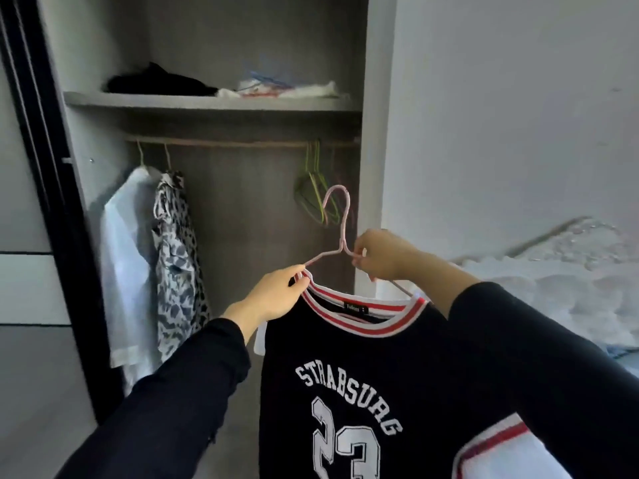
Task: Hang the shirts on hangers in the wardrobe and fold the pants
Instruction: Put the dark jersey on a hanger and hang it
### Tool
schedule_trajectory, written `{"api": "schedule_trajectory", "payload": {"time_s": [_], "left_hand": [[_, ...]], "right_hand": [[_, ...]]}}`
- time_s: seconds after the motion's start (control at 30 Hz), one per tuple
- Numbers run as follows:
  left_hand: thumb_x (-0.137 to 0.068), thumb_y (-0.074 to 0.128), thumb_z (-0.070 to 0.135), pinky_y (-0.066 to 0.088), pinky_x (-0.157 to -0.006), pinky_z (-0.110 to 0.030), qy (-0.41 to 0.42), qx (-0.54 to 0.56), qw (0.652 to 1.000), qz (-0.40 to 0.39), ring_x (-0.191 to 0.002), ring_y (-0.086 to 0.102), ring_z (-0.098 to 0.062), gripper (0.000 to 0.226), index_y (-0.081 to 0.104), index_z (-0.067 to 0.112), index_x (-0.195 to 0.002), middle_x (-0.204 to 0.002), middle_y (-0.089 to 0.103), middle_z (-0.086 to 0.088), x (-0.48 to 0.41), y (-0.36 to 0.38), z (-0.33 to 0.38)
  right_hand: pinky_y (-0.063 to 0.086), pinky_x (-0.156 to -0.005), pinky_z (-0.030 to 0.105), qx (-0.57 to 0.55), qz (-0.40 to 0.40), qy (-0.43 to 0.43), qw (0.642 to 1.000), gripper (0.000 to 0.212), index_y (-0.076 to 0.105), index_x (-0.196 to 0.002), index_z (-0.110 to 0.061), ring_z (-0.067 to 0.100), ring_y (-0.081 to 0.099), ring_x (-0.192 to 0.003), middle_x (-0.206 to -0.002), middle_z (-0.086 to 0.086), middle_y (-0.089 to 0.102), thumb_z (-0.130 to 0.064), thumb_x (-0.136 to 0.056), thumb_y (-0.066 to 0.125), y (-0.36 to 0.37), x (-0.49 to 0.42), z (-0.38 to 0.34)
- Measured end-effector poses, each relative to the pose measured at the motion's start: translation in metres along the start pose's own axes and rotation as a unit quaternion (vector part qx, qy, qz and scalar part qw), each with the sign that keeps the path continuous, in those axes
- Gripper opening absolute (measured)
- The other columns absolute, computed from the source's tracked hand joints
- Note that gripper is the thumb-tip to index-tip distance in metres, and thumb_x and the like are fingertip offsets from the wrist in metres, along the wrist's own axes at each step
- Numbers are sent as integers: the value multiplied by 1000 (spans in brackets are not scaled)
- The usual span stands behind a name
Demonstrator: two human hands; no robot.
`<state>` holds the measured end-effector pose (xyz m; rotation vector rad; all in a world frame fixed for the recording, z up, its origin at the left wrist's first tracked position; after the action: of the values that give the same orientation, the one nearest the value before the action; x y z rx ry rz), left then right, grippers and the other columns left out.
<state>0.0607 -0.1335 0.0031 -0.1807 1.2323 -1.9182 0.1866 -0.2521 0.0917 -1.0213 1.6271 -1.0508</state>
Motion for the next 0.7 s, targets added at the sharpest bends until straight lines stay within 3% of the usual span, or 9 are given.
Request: {"api": "schedule_trajectory", "payload": {"time_s": [0.1, 0.2, 0.3, 0.7], "left_hand": [[-100, 36, 45, 35, -90, -26, 2, -20, 999, 30, -125, 49, -19, 39, 51, 30, -133, -136, 53, 6, -25, -29, -41], [-99, 40, 43, 38, -101, -33, -27, -16, 997, 73, -129, 46, -22, 44, 47, 26, -139, -140, 51, 1, -54, -62, -88], [-99, 42, 40, 40, -102, -36, -36, -47, 991, 116, -124, 49, -26, 42, 50, 22, -136, -135, 54, -7, -88, -98, -128], [-96, 48, 30, 38, -100, -36, -17, -128, 963, 237, -121, 47, -31, 34, 57, 16, -126, -127, 54, -12, -230, -245, -247]], "right_hand": [[57, -71, 34, -3, -9, -12, 1000, 14, 67, -89, -10, 21, 67, -72, -74, 4, 68, -16, -92, 55, 24, -63, -31], [58, -72, 37, -4, -16, -31, 999, 10, 62, -81, -12, 22, 67, -72, -72, 5, 67, -12, -88, 55, 46, -125, -63], [56, -70, 34, -12, -22, -46, 999, 18, 56, -69, -13, 21, 67, -71, -67, 4, 67, -10, -87, 54, 65, -188, -92], [42, -47, 23, -57, 17, -61, 996, 23, 59, -62, -11, 15, 62, -60, -58, 2, 62, -1, -82, 55, 75, -404, -184]]}}
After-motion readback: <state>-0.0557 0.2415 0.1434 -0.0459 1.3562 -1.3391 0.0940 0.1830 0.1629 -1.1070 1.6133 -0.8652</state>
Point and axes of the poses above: each hand's wrist, its own x-axis away from the middle knuckle, its own y-axis out of the palm, z = x × y, the point moved 10 cm from there along -x, towards the middle knuckle
